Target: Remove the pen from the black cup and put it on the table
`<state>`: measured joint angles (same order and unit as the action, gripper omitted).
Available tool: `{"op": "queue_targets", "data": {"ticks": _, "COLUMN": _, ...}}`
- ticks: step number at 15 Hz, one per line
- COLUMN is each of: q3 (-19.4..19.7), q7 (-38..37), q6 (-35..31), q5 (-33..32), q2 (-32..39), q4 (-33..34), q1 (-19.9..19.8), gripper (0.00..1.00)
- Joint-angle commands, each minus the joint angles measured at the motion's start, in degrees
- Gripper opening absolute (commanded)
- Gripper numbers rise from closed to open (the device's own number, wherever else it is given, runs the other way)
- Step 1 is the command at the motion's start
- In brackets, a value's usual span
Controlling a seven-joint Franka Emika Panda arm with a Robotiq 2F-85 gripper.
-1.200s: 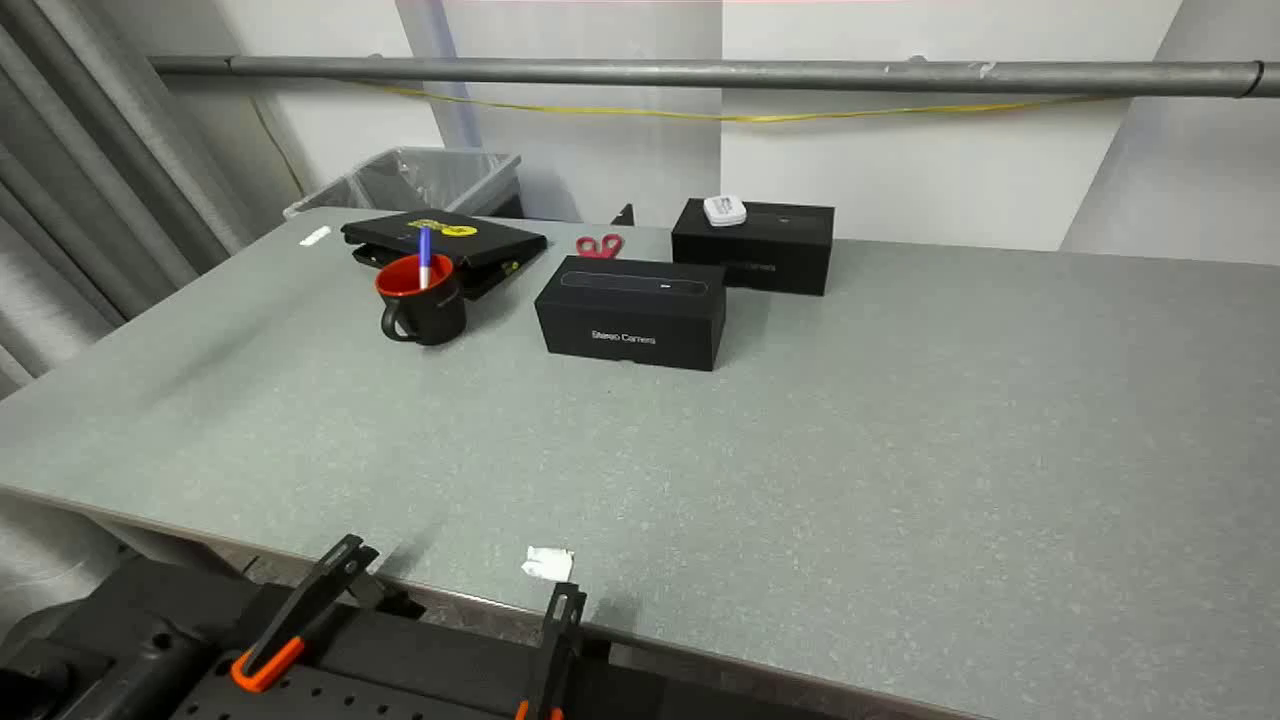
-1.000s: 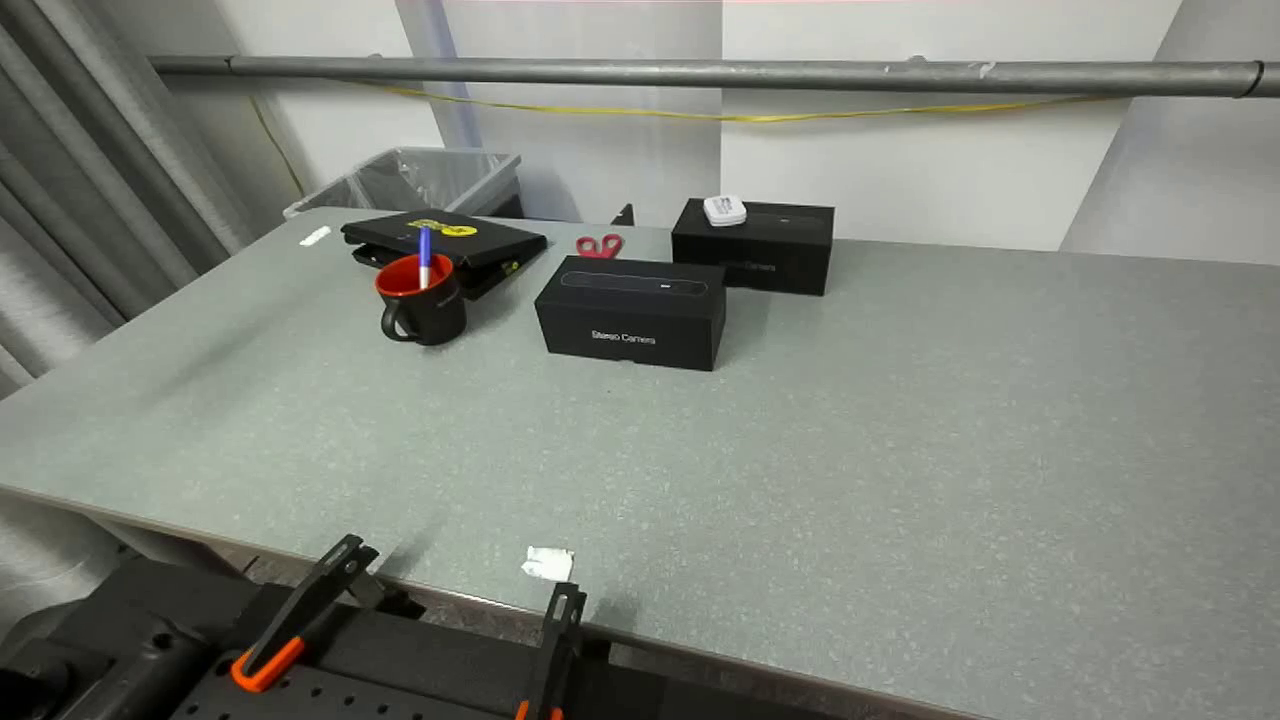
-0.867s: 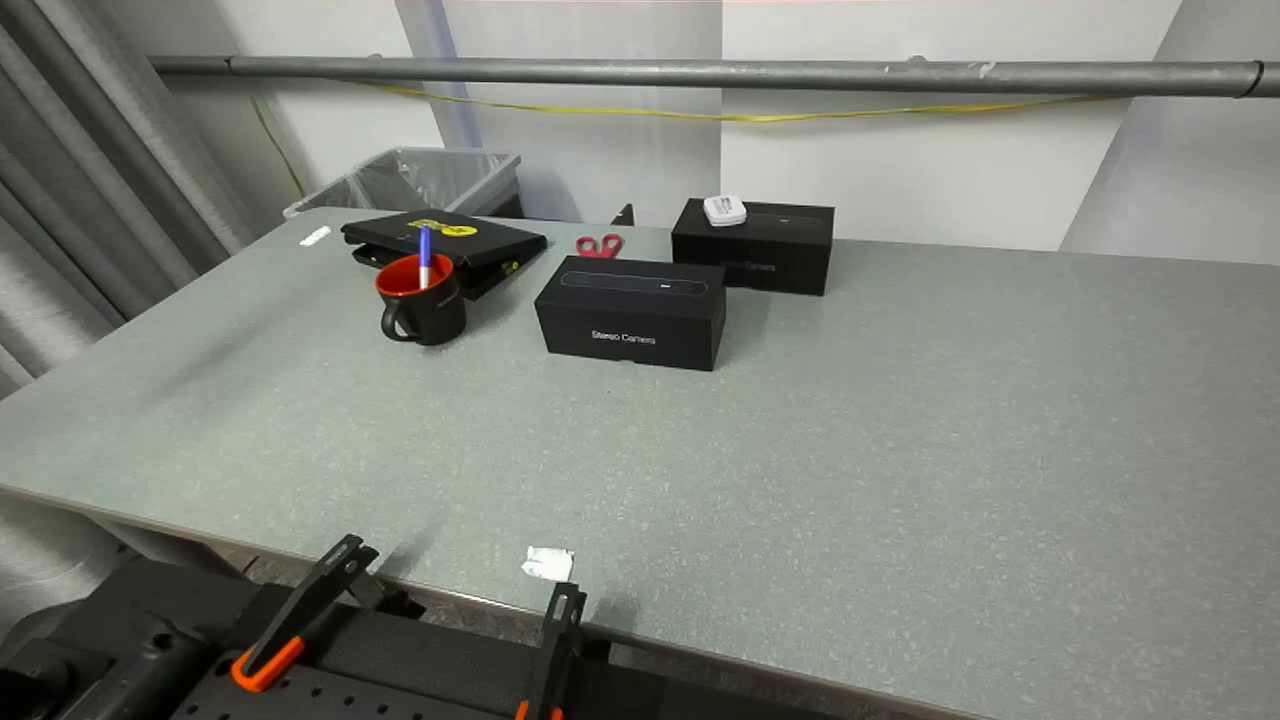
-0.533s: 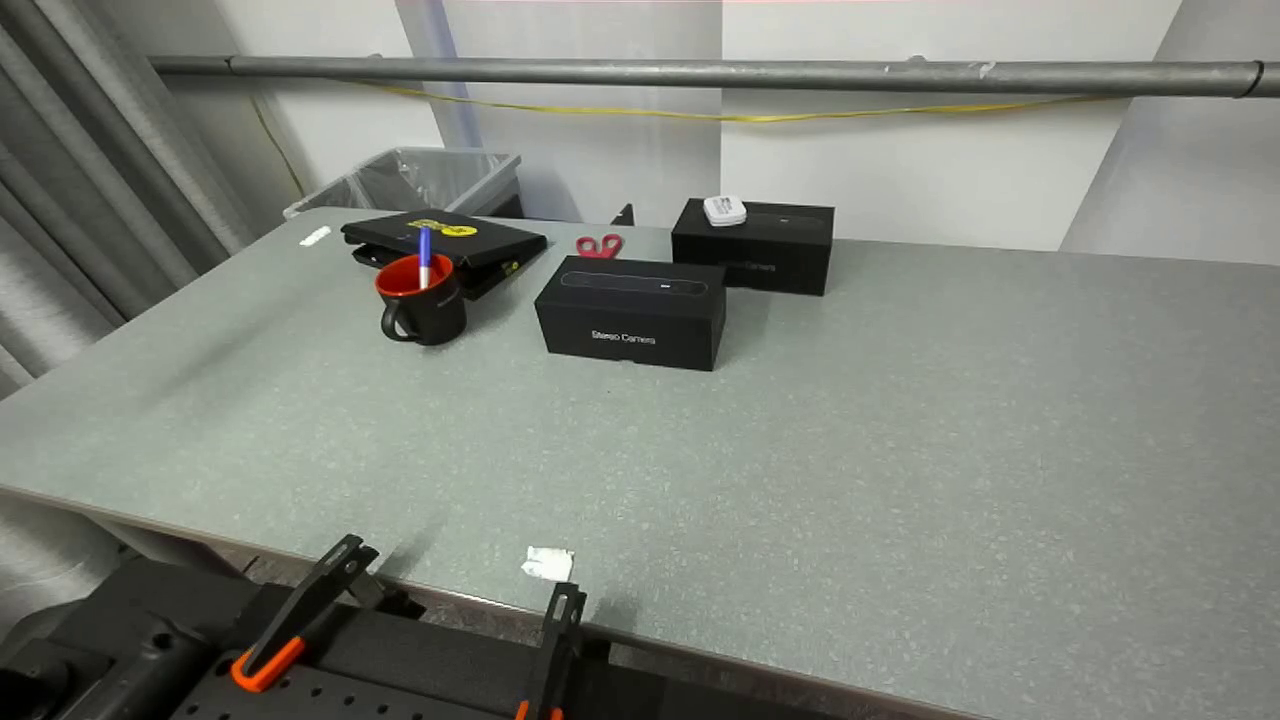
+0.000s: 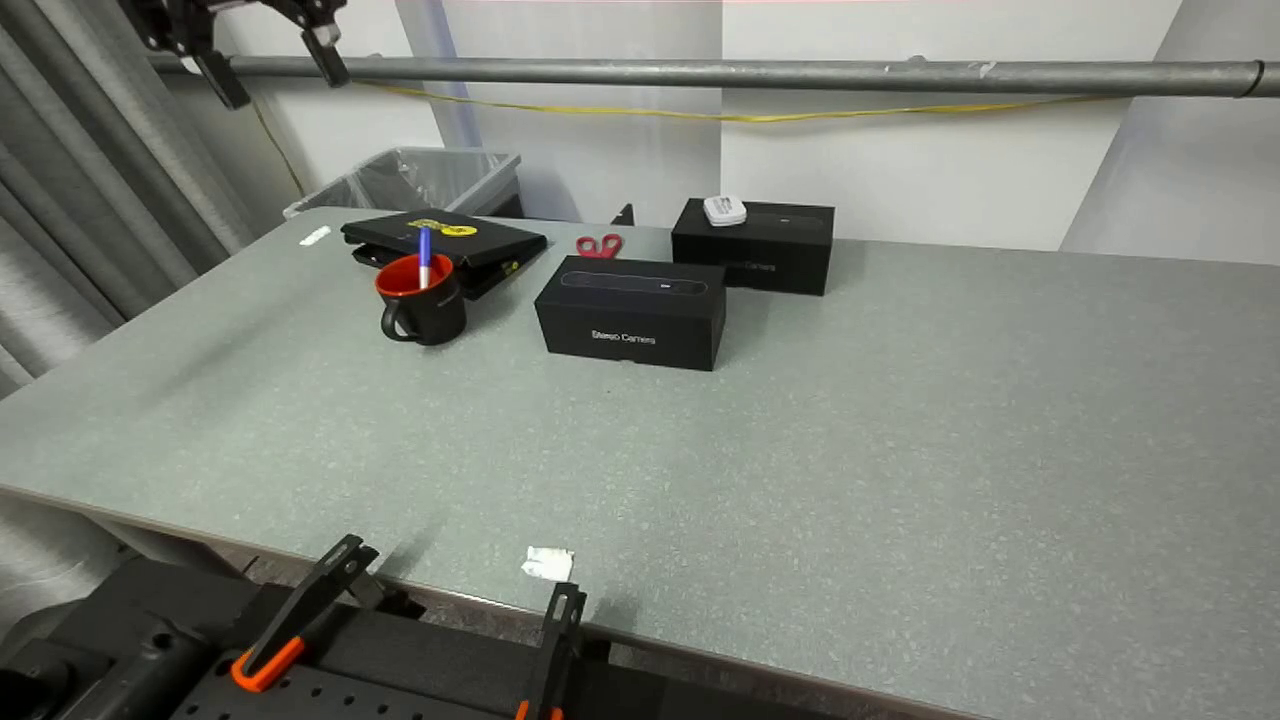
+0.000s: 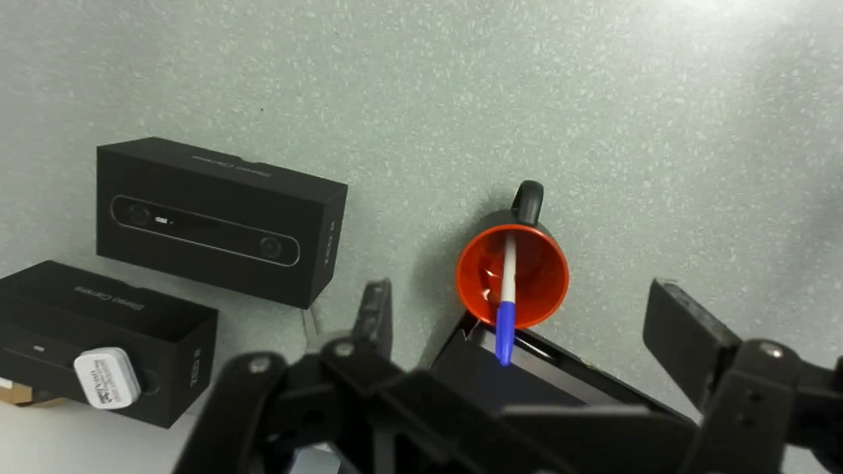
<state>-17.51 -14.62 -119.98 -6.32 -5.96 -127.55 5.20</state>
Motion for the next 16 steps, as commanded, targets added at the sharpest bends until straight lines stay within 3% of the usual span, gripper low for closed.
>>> {"op": "queue_targets", "data": {"ticks": 1, "q3": 2.12, "q7": -0.16, "q6": 0.15, "q5": -0.21, "q2": 0.40, "q4": 0.08, "q1": 2.10, "gripper": 1.00}}
{"op": "queue_targets", "data": {"ticks": 6, "q3": 2.24, "q7": 0.22, "q6": 0.60, "q5": -0.33, "q2": 1.26, "q4": 0.84, "q1": 2.37, "gripper": 1.00}}
{"op": "queue_targets", "data": {"ticks": 11, "q3": 4.16, "q7": -1.18, "q6": -7.52, "q5": -2.89, "q2": 12.44, "q4": 4.58, "q1": 1.85, "gripper": 1.00}}
{"op": "queue_targets", "data": {"ticks": 16, "q3": 7.12, "q7": -0.33, "q6": -14.81, "q5": -1.14, "q2": 23.70, "q4": 11.16, "q1": 3.17, "gripper": 1.00}}
